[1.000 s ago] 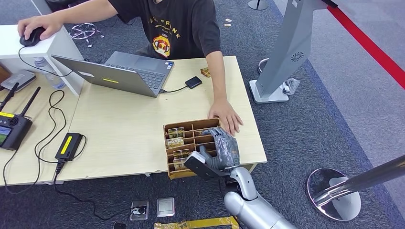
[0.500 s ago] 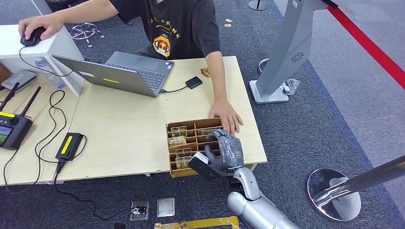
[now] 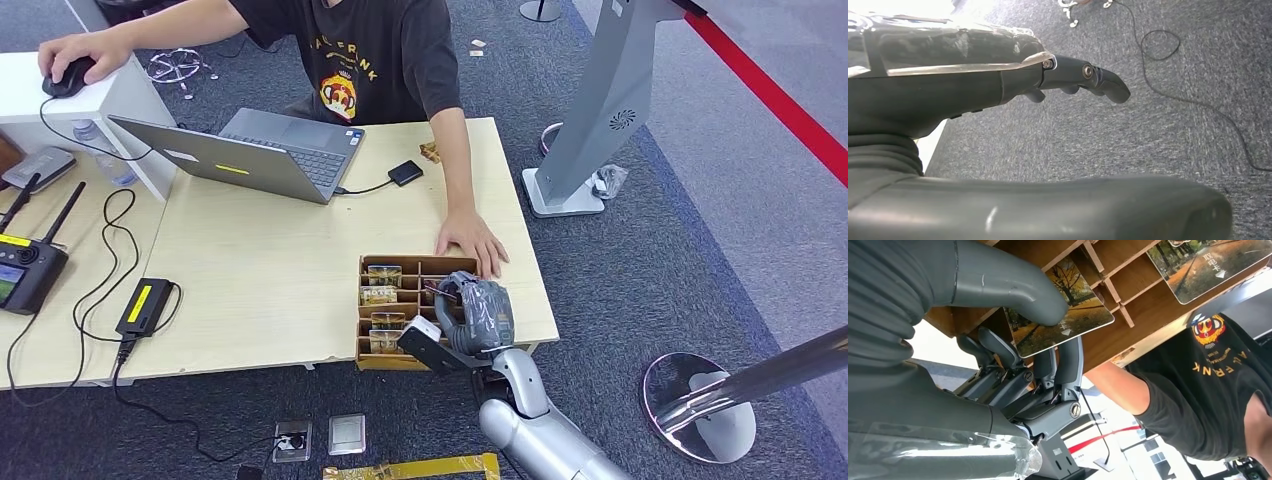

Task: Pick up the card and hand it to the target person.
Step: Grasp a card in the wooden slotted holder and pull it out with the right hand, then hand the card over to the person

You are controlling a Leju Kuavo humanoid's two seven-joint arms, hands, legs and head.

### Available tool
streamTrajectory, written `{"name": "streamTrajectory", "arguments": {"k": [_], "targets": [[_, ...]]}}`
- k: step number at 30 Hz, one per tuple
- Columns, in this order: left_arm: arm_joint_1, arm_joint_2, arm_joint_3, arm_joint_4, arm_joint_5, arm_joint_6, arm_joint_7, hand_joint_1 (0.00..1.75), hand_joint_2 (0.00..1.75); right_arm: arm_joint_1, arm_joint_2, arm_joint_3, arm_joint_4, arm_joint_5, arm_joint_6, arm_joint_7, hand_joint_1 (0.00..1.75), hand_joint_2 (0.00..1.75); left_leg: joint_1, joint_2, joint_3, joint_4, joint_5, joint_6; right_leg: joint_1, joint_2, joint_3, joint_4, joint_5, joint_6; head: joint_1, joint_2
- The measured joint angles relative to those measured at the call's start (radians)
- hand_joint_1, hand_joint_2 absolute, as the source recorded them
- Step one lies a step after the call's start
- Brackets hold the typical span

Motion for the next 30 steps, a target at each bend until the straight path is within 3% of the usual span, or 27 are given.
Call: {"name": "streamTrajectory", "arguments": {"k": [10, 17, 24, 30], "targets": [[-0.002, 0.000, -0.001, 0.000, 0.000, 0.000, 0.004, 0.00, 0.00, 0.028, 0.000, -0.064, -0.068, 0.118, -0.001, -0.009, 1.68, 1.75, 0.000, 0.000, 0.000, 0.000, 0.000, 0.000, 0.000, 0.000, 0.000, 0.000, 0.000, 0.000, 0.001, 0.000], [-0.002, 0.000, -0.007, 0.000, 0.000, 0.000, 0.007, 0.00, 0.00, 0.068, 0.000, -0.149, -0.220, 0.190, -0.001, -0.018, 1.51, 1.75, 0.000, 0.000, 0.000, 0.000, 0.000, 0.000, 0.000, 0.000, 0.000, 0.000, 0.000, 0.000, 0.000, 0.000], [-0.002, 0.000, -0.008, 0.000, 0.000, 0.002, 0.001, 0.00, 0.00, 0.089, 0.000, -0.213, -0.317, 0.191, -0.001, -0.033, 1.52, 1.75, 0.000, 0.000, 0.000, 0.000, 0.000, 0.000, 0.000, 0.000, 0.000, 0.000, 0.000, 0.000, 0.001, 0.000], [-0.007, 0.000, -0.011, 0.000, -0.007, 0.001, -0.001, 0.00, 0.00, 0.062, 0.001, -0.277, -0.297, 0.134, 0.000, -0.096, 1.60, 1.75, 0.000, 0.000, 0.000, 0.000, 0.000, 0.000, 0.000, 0.000, 0.000, 0.000, 0.000, 0.000, 0.000, 0.000]]}}
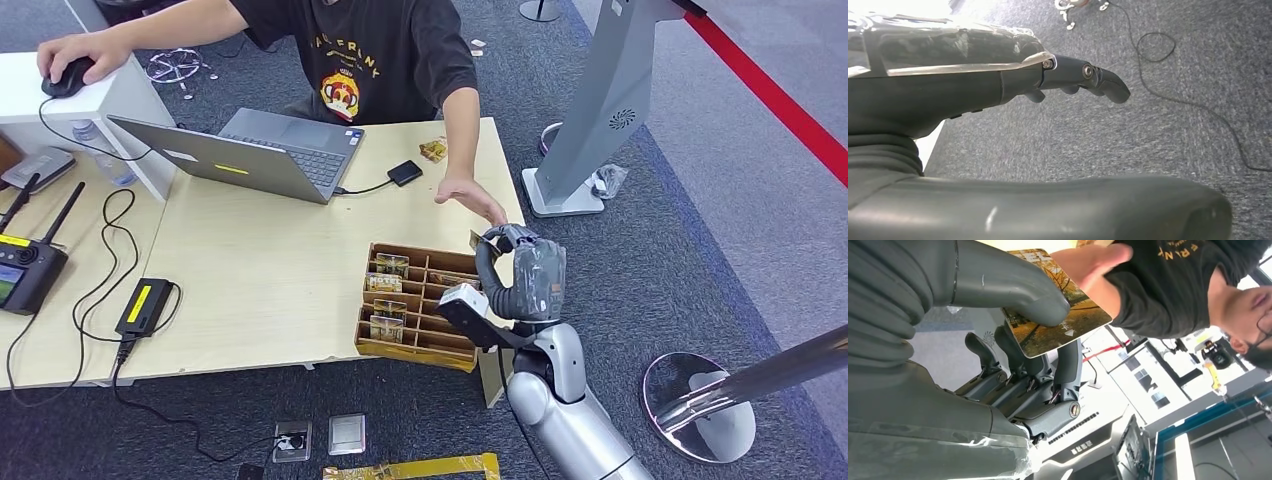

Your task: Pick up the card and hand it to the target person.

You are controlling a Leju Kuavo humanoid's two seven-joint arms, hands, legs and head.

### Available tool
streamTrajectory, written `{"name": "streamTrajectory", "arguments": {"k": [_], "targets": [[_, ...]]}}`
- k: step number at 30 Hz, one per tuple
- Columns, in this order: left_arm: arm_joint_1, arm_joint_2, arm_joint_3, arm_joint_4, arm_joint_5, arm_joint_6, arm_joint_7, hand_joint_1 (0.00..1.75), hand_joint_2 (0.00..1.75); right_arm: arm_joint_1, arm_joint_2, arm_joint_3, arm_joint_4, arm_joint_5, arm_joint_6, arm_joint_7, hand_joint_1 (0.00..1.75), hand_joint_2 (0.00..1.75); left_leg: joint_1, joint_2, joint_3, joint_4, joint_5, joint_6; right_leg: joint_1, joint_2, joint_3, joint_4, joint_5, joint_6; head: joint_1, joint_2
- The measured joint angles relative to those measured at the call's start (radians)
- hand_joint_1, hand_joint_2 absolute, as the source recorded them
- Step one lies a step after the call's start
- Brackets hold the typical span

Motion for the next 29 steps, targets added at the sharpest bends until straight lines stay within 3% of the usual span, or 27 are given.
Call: {"name": "streamTrajectory", "arguments": {"k": [5, 13, 16, 20, 21, 24, 29], "targets": [[-0.009, 0.000, -0.007, 0.000, -0.015, -0.001, 0.001, 0.00, 0.00, -0.073, 0.008, -0.039, 0.118, -0.096, 0.001, -0.065, 1.57, 1.75, 0.000, 0.000, 0.000, 0.000, 0.000, 0.000, 0.000, 0.000, 0.000, 0.000, 0.000, 0.000, 0.000, 0.000], [-0.026, 0.000, -0.027, 0.000, -0.038, -0.005, 0.016, 0.00, 0.00, -0.187, 0.038, -0.111, 0.347, -0.045, 0.002, -0.098, 1.41, 1.75, 0.000, 0.000, -0.001, 0.000, 0.000, 0.000, 0.000, 0.000, 0.000, 0.000, 0.000, 0.000, 0.001, 0.000], [-0.033, 0.000, -0.032, 0.000, -0.046, -0.006, 0.023, 0.00, 0.00, -0.205, 0.055, -0.128, 0.397, -0.021, 0.002, -0.112, 1.08, 1.75, 0.000, 0.000, -0.001, 0.000, 0.000, 0.000, 0.000, 0.000, -0.001, 0.000, 0.000, 0.000, 0.001, 0.000], [-0.038, 0.000, -0.044, 0.000, -0.054, -0.006, 0.029, 0.00, 0.00, -0.218, 0.083, -0.144, 0.429, 0.009, 0.001, -0.125, 0.28, 1.75, 0.000, 0.000, -0.001, 0.000, 0.000, 0.000, 0.000, 0.000, -0.001, 0.000, 0.000, 0.000, 0.000, 0.000], [-0.039, 0.000, -0.047, 0.000, -0.055, -0.005, 0.029, 0.00, 0.00, -0.219, 0.091, -0.146, 0.432, 0.014, 0.001, -0.128, 0.17, 1.75, 0.000, 0.000, -0.001, 0.000, 0.000, 0.000, 0.000, 0.000, -0.001, 0.000, 0.000, 0.000, 0.000, 0.000], [-0.038, 0.000, -0.049, 0.000, -0.055, -0.002, 0.029, 0.00, 0.00, -0.219, 0.110, -0.149, 0.433, 0.020, 0.001, -0.134, 0.05, 1.75, 0.000, 0.000, -0.001, 0.000, 0.000, 0.000, 0.000, 0.000, -0.001, 0.000, 0.000, 0.000, -0.001, 0.000], [-0.032, 0.000, -0.049, 0.000, -0.053, 0.002, 0.021, 0.00, 0.00, -0.199, 0.129, -0.147, 0.395, 0.000, 0.000, -0.128, 0.01, 1.75, 0.000, 0.000, -0.001, 0.000, 0.000, 0.000, 0.000, 0.000, -0.001, 0.000, 0.000, 0.000, 0.000, 0.000]]}}
